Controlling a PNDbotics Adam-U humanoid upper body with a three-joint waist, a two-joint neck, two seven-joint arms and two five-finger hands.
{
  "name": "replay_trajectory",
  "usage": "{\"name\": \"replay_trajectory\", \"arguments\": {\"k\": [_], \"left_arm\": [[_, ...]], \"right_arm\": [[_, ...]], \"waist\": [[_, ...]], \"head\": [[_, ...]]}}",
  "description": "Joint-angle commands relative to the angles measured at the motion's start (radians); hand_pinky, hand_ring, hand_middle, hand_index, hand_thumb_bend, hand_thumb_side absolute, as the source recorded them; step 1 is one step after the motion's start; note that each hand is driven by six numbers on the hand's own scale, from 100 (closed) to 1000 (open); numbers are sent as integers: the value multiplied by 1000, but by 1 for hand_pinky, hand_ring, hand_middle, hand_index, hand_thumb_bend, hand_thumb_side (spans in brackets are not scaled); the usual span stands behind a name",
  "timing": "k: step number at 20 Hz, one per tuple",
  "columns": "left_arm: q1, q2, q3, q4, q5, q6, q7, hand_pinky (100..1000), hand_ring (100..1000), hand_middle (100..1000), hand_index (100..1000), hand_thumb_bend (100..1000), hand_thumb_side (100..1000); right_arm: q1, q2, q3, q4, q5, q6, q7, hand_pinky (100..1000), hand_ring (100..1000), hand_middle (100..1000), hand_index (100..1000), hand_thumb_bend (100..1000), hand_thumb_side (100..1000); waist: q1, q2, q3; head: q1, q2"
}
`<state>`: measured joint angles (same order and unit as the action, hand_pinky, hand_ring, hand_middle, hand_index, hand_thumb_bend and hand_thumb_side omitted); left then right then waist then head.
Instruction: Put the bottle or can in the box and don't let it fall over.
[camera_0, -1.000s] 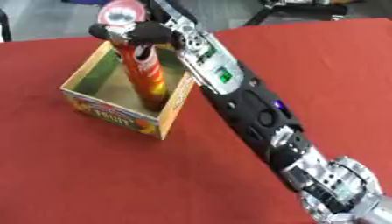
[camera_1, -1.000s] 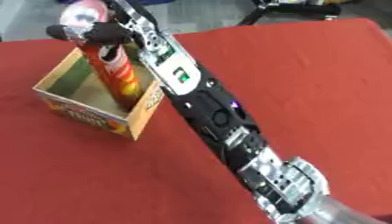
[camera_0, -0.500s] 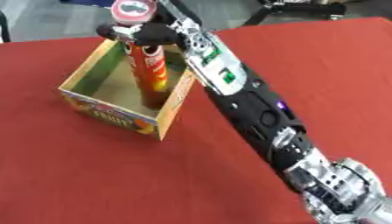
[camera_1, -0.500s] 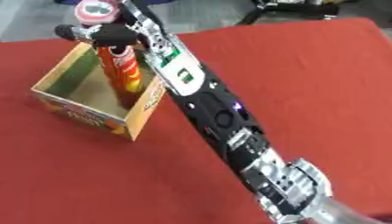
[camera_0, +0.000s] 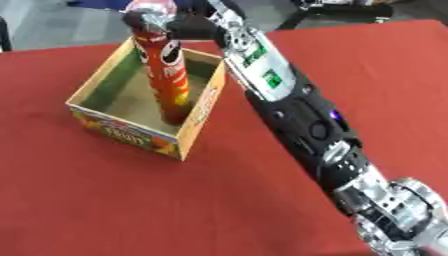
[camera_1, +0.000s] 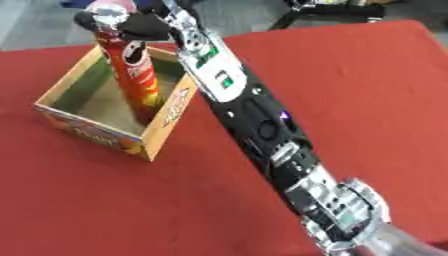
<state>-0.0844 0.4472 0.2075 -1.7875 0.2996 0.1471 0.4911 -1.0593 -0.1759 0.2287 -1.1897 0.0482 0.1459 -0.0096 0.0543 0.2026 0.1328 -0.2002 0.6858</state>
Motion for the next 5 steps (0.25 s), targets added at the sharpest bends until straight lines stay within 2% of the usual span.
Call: {"name": "replay_trajectory", "arguments": {"k": [1,5], "left_arm": [[1,24,14,-12,-3,-3,3,773,807,755,812,501,793],[5,25,15,-11,-4,-3,3,773,807,755,812,502,792]], "right_arm": [[-6,-44,-3,-40,-5,16,10,874,927,956,946,758,317],[20,-85,-9,-70,-20,22,21,874,928,957,947,761,322]], "waist": [[5,-26,-3],[8,-27,-11]], "head": [[5,5],[10,6]]}}
